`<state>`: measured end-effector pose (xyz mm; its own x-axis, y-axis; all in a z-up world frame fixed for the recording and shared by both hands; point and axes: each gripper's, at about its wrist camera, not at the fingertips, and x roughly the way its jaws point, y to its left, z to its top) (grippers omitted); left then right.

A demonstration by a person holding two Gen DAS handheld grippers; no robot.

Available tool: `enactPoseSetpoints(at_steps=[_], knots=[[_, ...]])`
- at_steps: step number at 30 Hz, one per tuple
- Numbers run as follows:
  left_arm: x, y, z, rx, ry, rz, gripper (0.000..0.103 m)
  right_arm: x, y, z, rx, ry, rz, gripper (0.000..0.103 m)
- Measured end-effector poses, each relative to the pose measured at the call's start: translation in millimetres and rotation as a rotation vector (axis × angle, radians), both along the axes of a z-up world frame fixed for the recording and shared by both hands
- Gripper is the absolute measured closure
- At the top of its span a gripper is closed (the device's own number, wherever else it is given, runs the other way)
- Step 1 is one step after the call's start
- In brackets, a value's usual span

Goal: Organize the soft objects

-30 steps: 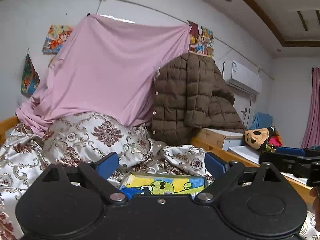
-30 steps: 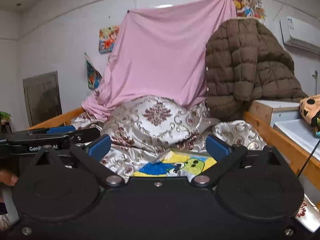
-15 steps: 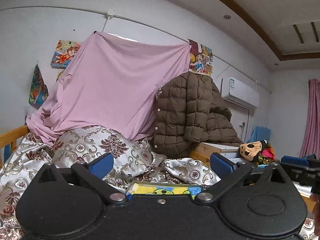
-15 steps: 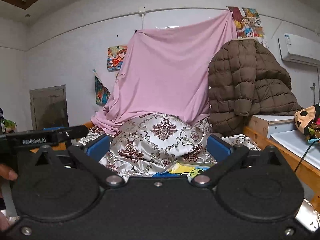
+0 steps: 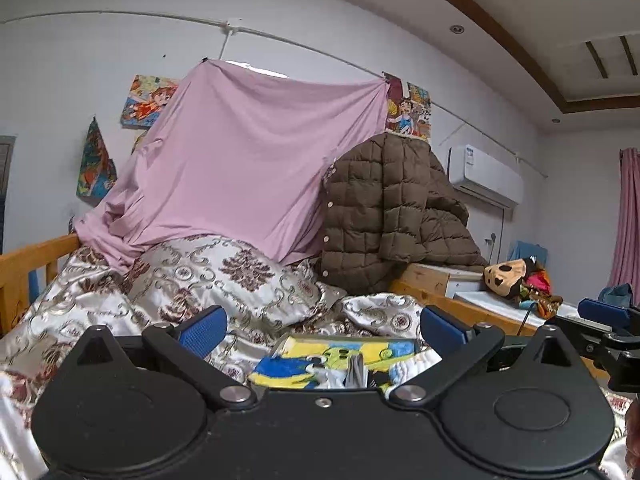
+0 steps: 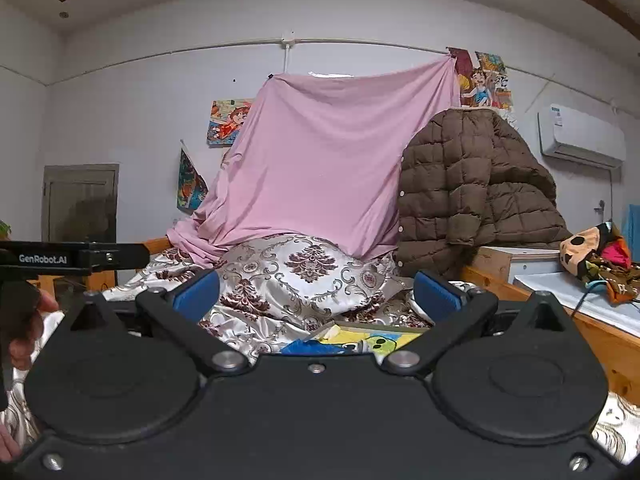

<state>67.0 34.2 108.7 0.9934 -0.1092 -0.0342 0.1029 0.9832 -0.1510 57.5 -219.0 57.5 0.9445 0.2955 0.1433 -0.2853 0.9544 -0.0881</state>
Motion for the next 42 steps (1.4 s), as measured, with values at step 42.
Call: enactPoseSetpoints(at_steps=[42], knots=[[30,-3,-125,0.241,0.583,-0.07,0.001,19,42,-134,-0.214,0.56,-0.074,0.001]])
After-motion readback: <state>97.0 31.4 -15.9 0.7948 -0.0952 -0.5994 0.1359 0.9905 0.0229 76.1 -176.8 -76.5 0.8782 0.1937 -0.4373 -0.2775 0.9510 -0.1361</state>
